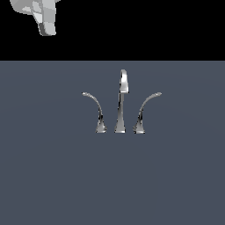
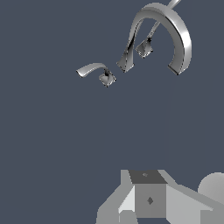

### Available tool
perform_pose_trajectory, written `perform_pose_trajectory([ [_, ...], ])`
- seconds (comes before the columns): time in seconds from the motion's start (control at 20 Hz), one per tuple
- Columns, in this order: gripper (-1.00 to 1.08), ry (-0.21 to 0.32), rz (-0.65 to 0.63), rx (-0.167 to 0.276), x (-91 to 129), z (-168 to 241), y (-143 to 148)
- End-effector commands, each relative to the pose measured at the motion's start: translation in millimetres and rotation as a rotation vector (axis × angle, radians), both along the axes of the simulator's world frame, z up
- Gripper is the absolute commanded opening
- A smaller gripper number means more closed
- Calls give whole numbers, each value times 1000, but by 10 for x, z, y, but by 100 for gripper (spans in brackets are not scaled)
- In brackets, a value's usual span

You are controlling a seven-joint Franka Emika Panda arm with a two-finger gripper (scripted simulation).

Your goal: Turn on the faucet by rotating a designated handle.

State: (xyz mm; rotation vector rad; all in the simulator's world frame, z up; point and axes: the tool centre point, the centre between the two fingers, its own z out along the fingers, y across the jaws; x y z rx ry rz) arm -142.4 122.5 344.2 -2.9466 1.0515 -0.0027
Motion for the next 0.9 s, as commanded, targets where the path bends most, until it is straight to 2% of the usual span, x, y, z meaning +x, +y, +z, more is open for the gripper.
perform_pose_trajectory([
  [0.0,-100,0,-55,1,117,-106,43],
  [0.85,-100,4,-400,3,901,-774,127],
])
